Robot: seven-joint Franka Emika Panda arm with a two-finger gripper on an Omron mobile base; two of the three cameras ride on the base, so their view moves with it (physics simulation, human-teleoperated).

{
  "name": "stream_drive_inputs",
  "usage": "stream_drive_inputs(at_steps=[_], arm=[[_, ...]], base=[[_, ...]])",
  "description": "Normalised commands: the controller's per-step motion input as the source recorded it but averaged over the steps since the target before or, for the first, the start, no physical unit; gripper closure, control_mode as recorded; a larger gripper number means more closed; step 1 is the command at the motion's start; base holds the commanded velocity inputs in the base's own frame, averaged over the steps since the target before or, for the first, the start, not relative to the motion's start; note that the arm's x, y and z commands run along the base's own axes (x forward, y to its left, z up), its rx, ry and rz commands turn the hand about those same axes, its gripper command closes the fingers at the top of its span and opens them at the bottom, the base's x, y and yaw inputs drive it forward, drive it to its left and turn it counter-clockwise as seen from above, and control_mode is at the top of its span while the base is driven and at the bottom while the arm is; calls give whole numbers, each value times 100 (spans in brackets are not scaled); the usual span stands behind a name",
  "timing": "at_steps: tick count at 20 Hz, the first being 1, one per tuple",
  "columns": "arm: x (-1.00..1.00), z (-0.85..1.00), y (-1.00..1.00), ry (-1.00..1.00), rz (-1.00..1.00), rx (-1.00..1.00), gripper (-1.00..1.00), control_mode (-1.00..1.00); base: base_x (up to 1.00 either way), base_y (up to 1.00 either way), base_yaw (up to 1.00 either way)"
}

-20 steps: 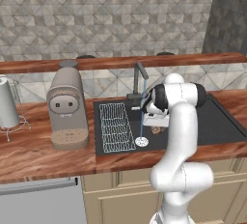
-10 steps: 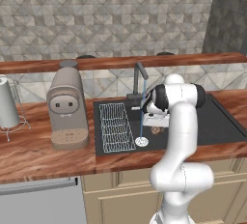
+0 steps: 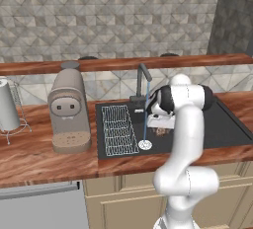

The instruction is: Turn on the sink faucet. Then move the mushroom from the counter to the sink. Turn off the sink. Move the vegetable from the sink to the pot next to the stove. Finally move the pot to the rear left burner.

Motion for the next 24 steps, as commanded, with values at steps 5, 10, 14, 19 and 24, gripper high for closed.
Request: stream_drive_inputs(at_steps=[5, 10, 14, 19, 24], arm=[[-28, 31, 0, -5, 0, 0, -100, -100], [-37, 42, 0, -7, 0, 0, -100, -100], [-38, 42, -2, -9, -1, 0, -100, -100], [-37, 48, -4, -9, -2, 0, -100, -100], [-33, 46, -5, -8, -3, 0, -100, -100]], base=[[0, 0, 0], [0, 0, 0], [0, 0, 0], [0, 0, 0], [0, 0, 0]])
